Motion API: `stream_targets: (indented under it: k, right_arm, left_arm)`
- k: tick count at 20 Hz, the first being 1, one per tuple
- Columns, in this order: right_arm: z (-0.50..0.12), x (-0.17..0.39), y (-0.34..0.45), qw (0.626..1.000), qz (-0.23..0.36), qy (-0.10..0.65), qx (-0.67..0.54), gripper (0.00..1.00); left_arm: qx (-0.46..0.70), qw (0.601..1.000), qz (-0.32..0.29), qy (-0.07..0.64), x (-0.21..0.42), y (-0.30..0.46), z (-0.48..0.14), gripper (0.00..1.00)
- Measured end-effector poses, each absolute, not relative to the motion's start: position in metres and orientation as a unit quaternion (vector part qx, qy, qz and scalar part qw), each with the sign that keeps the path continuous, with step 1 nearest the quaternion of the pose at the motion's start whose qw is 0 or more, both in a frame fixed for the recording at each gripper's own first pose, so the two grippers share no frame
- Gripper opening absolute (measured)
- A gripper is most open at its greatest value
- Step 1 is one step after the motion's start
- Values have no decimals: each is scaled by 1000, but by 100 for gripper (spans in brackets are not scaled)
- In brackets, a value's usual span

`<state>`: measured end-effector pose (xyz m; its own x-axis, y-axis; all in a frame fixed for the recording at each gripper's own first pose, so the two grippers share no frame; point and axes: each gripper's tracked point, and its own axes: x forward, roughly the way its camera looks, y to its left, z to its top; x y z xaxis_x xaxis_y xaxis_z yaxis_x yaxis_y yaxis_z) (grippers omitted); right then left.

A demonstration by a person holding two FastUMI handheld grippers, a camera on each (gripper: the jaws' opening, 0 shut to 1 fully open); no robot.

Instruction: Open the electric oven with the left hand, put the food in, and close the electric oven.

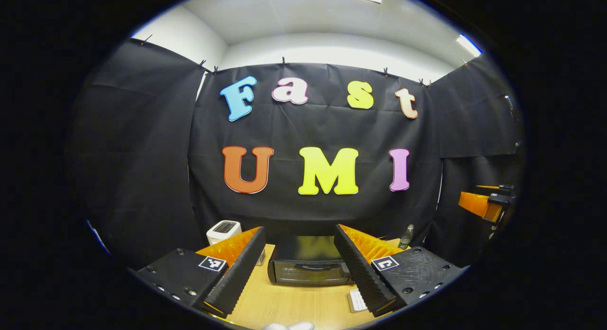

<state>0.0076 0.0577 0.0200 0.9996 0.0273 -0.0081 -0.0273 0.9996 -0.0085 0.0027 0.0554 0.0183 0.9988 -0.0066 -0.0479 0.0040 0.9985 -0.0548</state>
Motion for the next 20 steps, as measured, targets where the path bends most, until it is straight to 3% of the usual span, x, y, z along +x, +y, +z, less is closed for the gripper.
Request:
stream_targets:
  k: [20]
  right_arm:
    - [15, -2, 64, 1000, 5, 6, -3, 94]
  left_arm:
    - [-15, 1000, -20, 14, -8, 46, 28, 95]
